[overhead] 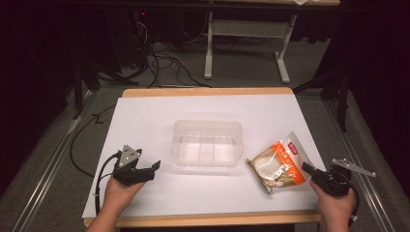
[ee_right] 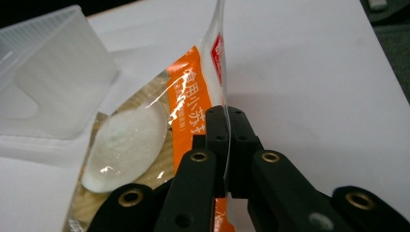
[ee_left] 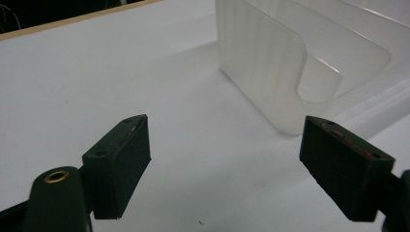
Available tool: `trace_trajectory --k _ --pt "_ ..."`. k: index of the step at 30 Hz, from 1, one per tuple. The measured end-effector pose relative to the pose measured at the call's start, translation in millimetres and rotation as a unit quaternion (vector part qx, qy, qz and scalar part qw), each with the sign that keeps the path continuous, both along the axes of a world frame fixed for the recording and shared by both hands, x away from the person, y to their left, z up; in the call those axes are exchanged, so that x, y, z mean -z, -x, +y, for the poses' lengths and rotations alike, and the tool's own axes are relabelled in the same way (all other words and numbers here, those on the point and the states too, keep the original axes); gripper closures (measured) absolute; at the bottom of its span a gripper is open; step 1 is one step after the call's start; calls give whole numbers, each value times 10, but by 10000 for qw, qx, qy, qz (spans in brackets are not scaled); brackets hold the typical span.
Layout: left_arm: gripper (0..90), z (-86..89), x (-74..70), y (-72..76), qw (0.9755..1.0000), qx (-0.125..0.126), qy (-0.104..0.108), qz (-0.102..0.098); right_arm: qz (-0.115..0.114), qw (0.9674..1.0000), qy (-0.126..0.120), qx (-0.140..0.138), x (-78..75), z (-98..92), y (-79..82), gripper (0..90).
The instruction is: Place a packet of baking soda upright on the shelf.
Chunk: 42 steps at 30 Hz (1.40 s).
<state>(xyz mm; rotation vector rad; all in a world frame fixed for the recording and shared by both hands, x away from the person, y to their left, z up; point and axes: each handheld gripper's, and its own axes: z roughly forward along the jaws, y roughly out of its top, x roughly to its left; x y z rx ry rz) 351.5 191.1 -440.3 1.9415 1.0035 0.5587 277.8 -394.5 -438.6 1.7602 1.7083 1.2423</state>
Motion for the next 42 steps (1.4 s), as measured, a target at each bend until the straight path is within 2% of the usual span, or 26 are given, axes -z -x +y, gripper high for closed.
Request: trace_trajectory --k 1,2,3,4,6,7,9,10,21,30,34,37,42 --pt "187 1 1 -2 10000 -1 -24 3 0 10000 0 0 0 0 0 900" --pt "187 -1 5 -3 10000 -3 -30 10 -155 9999 -65 -10 -45 41 14 900" --pt "187 -3 8 -3 10000 -8 -23 20 -155 9999 -65 -10 -45 41 14 900" --pt "188 -4 9 -2 10000 -6 -24 25 -298 9995 -54 -72 -98 82 23 900" --pt "189 -7 10 5 10000 -10 -20 7 -366 9993 -39 -98 -125 104 28 900" --pt "190 -4 11 12 10000 -12 -18 8 -509 9986 -12 -153 -180 142 41 900" --pt "190 -2 13 11 10000 -15 -49 3 -564 9983 0 -161 -209 163 52 900" --pt "190 -3 16 12 10000 -23 -71 1 -709 9972 25 -220 -265 198 67 900" --pt "191 67 19 88 9998 -135 -168 -57 -1187 9914 168 -522 -494 400 65 900" --pt "191 228 25 180 9992 -352 -186 -40 -1514 9871 336 -385 -618 403 -13 900" --pt "192 292 23 236 9987 -459 -199 -52 -1625 9851 500 -270 -673 390 -45 900" --pt "192 333 27 270 9983 -529 -233 -41 -1701 9840 484 -194 -694 370 -73 900" --pt "192 380 28 296 9979 -603 -217 -40 -1807 9823 428 -229 -703 366 -116 900"
